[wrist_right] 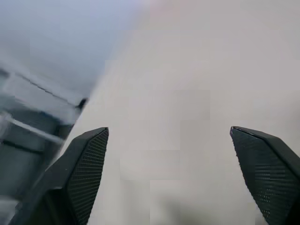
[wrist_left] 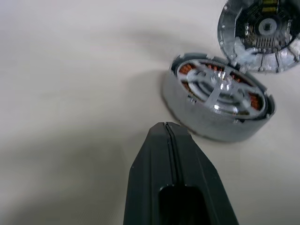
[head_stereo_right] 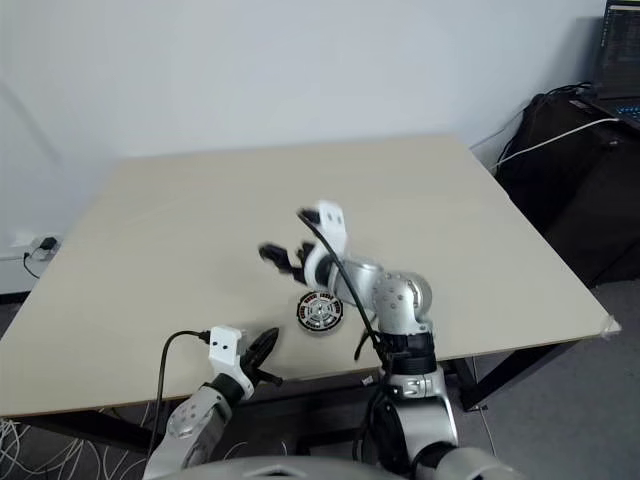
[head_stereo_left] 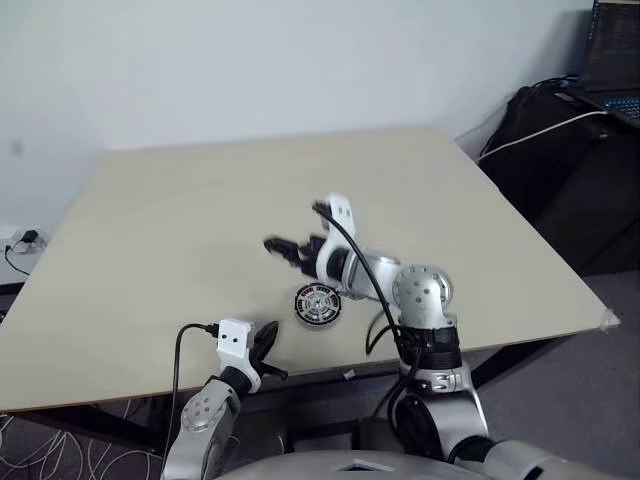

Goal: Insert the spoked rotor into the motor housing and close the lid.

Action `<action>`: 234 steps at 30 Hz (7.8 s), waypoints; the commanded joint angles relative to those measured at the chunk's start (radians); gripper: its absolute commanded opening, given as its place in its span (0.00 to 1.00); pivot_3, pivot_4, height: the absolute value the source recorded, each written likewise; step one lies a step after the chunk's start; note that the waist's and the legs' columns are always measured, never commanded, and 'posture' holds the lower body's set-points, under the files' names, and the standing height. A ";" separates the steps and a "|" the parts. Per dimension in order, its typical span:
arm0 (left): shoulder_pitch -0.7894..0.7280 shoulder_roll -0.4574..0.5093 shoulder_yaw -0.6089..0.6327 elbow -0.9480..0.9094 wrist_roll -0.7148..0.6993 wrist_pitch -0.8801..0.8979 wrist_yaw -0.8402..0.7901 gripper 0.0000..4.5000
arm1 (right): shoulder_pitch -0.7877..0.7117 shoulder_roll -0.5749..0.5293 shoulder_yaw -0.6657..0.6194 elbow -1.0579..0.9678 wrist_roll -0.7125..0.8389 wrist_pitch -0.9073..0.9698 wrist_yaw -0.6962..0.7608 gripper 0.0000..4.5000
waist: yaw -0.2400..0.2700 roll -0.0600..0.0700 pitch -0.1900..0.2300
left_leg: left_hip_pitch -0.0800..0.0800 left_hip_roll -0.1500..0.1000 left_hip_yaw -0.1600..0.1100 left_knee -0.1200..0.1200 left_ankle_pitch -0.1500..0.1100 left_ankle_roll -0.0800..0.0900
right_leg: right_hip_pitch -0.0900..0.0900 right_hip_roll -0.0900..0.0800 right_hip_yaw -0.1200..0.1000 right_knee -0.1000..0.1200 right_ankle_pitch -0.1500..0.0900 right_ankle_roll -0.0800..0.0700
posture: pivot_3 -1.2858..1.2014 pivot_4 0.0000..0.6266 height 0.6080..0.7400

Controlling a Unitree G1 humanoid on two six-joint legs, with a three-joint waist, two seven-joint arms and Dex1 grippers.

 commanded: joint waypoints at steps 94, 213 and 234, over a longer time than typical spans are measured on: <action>-0.018 0.029 0.003 -0.068 -0.024 0.043 -0.006 0.00 | 0.532 -0.465 0.131 -0.217 -0.398 -0.444 0.705 0.00 | 0.057 -0.015 0.008 | -0.003 0.001 0.003 0.004 -0.003 -0.001 | -0.001 -0.002 0.001 -0.001 -0.004 -0.001 | 0.52 0.00 1.00; 0.014 0.025 0.035 -0.012 -0.016 -0.044 -0.001 0.00 | 0.117 -0.386 0.262 0.624 -0.627 -0.852 1.113 0.99 | 0.045 -0.009 0.003 | 0.000 0.001 0.004 0.005 -0.003 -0.001 | 0.001 -0.001 0.001 0.001 0.002 -0.005 | 0.52 0.00 1.00; 0.008 0.030 0.036 0.002 -0.024 -0.042 -0.007 0.00 | 0.176 -0.308 0.125 0.514 -0.532 -0.708 0.983 0.72 | 0.050 -0.008 0.003 | 0.000 0.000 0.003 0.004 -0.003 -0.001 | 0.000 -0.001 0.002 0.001 0.002 -0.006 | 0.52 0.00 1.00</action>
